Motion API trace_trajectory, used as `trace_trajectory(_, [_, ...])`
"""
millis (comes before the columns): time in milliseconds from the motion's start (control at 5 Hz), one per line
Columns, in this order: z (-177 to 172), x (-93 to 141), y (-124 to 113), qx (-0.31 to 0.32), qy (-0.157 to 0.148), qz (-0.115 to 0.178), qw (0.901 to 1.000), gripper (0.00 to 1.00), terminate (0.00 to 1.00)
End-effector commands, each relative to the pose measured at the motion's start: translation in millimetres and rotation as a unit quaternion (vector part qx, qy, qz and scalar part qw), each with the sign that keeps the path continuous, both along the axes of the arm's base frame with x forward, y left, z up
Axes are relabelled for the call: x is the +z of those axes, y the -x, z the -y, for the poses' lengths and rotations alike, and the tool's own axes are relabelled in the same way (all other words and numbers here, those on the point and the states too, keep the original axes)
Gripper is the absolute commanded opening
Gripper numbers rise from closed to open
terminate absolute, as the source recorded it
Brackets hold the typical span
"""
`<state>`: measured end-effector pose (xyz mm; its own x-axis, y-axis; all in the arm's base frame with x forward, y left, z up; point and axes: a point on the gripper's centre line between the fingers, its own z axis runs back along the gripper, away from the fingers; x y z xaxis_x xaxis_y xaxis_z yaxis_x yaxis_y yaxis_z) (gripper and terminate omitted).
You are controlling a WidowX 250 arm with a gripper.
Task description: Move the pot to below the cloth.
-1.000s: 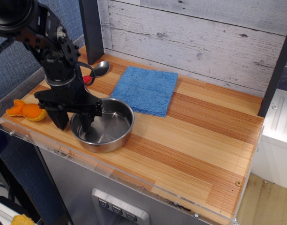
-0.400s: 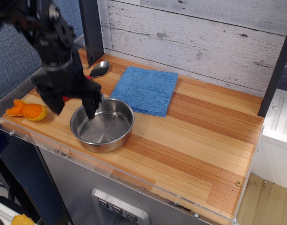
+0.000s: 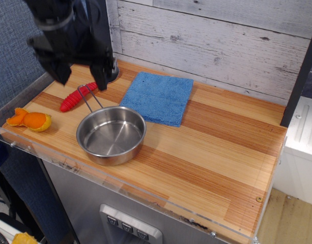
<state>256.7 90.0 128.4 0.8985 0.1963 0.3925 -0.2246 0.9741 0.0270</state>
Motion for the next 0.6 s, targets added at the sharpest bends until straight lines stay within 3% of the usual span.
trace_trajectory(0, [8.0,34.0,2.4,-0.031,-0.016,0.052,0.998,1.0,0.0])
trace_trajectory(200, [8.0,34.0,2.4,-0.031,-0.016,0.052,0.998,1.0,0.0])
trace_trajectory(400, [8.0,34.0,2.4,-0.031,-0.016,0.052,0.998,1.0,1.0])
